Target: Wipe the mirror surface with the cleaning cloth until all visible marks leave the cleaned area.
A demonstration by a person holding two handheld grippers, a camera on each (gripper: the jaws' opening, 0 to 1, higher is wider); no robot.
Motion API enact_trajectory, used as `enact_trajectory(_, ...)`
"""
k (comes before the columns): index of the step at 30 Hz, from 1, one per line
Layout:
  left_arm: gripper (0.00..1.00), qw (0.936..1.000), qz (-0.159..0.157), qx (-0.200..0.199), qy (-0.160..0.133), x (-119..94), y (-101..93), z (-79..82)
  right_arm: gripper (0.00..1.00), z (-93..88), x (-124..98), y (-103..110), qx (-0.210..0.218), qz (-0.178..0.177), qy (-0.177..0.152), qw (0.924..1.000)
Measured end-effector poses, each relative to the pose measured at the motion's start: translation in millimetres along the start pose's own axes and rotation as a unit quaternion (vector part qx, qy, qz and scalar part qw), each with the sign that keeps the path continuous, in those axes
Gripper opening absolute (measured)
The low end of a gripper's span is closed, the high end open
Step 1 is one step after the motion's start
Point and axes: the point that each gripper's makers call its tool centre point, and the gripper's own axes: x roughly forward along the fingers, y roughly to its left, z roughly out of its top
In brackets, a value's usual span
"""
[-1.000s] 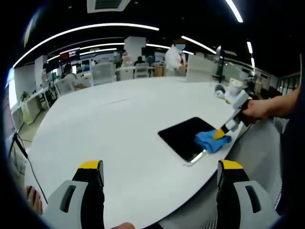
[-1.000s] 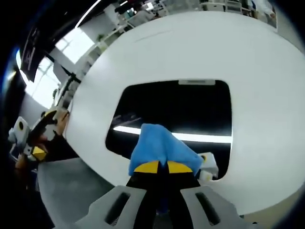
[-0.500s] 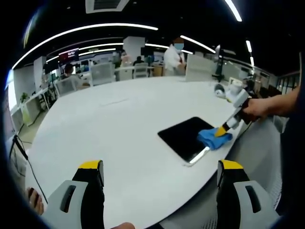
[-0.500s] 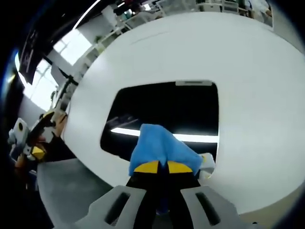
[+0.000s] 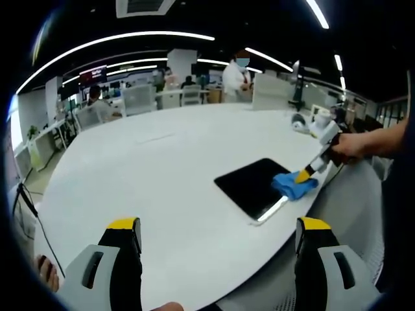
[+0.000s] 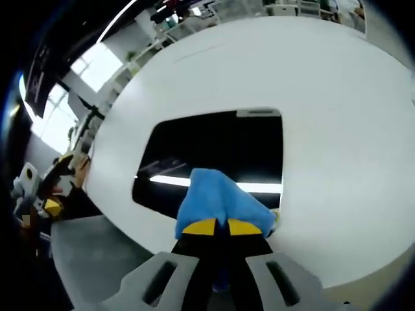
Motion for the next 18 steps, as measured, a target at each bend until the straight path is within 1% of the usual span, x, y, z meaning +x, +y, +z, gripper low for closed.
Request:
enact_trajectory(3, 0.99, 1.0000, 0.000, -0.001, 0.001, -0.2, 0.0, -0.9, 0.00, -0.1, -1.5, -3.7, 0.005, -0.008, 0.003, 0.9999)
enact_trajectory(6, 0.99, 1.0000, 0.001, -0.002, 0.000, -0.9, -0.5, -0.6, 0.00, -0.4, -1.0, -3.9, 0.008, -0.008, 0.004, 0.9999)
enact_trajectory(12, 0.99, 1.0000, 0.001, -0.008, -0.001, -0.8, -0.1, -0.1, 0.00, 0.4, 0.1, -4.2, 0.001, -0.012, 0.004, 0.9999)
enact_trajectory(14, 0.99, 1.0000, -0.001, -0.008, -0.001, -0.3, -0.5, -0.5, 0.00, 5.2, 0.6, -6.4, -0.017, -0.023, -0.005, 0.9996)
enact_trajectory(18, 0.99, 0.9999, -0.003, -0.011, -0.002, 0.7, -1.3, 0.2, 0.00, 6.7, 1.8, -6.6, -0.010, -0.022, -0.003, 0.9997)
